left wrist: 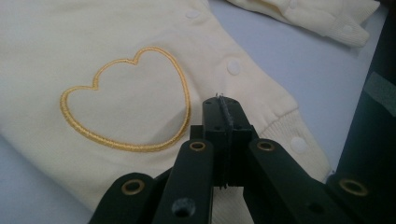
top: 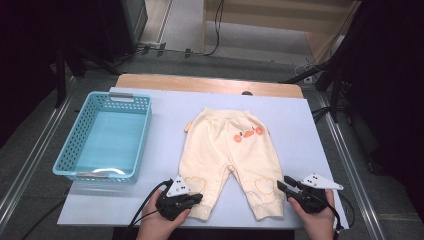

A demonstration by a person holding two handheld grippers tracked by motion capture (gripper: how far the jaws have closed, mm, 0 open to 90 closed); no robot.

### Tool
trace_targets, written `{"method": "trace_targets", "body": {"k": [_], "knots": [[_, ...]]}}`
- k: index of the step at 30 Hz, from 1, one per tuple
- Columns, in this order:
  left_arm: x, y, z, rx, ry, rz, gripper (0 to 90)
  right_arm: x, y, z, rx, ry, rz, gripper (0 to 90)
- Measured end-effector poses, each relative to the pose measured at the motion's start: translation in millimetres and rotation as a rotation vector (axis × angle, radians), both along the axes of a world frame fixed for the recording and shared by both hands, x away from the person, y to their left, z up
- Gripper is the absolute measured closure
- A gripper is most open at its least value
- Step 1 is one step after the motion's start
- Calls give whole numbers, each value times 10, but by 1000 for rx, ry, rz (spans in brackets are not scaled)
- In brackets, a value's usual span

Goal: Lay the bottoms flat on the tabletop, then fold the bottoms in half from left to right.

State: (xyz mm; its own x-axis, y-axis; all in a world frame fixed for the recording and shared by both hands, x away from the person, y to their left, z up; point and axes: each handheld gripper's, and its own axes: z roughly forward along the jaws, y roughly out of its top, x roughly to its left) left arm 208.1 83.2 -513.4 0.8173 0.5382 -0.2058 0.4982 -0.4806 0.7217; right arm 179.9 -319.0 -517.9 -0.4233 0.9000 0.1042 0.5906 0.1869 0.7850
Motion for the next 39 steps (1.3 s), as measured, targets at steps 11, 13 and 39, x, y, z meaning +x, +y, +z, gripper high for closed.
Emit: {"method": "trace_targets", "body": {"k": [11,13,39], "knots": [[-8,-6,3,3,-1,-1,900,-118,155,127,54,-65,37,27],[-8,-7,5,7,-3,-2,900,-127,173,139,63,-67,52,0],[15,10,70,-26,-28,18,666,-144,226,169,60,-105,63,0]]}}
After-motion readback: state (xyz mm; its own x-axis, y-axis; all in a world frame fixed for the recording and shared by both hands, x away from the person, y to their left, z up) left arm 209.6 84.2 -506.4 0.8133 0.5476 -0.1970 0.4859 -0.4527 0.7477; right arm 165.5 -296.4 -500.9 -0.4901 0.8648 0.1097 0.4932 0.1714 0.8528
